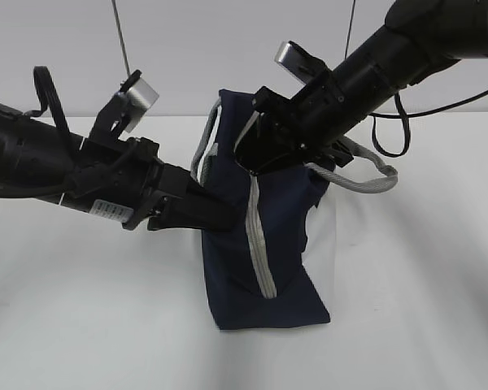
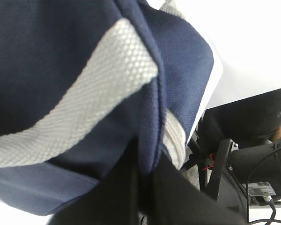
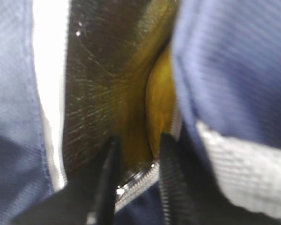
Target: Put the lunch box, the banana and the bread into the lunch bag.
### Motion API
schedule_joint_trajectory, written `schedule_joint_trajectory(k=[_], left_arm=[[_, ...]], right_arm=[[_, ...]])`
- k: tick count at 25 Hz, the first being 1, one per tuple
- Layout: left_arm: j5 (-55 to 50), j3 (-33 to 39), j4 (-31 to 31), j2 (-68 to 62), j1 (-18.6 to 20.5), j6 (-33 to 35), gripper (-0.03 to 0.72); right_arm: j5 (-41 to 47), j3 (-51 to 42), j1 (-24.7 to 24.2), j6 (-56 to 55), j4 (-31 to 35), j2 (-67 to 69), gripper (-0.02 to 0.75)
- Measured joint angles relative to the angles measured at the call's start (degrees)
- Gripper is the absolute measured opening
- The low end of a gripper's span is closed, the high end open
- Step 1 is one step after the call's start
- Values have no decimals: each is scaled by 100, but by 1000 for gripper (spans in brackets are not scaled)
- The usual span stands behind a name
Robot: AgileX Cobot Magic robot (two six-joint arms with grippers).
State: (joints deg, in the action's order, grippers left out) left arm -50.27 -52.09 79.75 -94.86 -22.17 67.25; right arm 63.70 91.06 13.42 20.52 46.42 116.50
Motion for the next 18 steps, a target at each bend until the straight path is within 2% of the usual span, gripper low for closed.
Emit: schedule_joint_trajectory(k=[6,12,18], left_arm=[[0,0,0,0,0,0,3],[0,0,0,0,0,0,3],[0,0,0,0,0,0,3]], right_arm=[[32,0,3,-111,-11,0,223],[77,0,3,-137,-45,0,90],[123,10,3,33,-1,0,16]])
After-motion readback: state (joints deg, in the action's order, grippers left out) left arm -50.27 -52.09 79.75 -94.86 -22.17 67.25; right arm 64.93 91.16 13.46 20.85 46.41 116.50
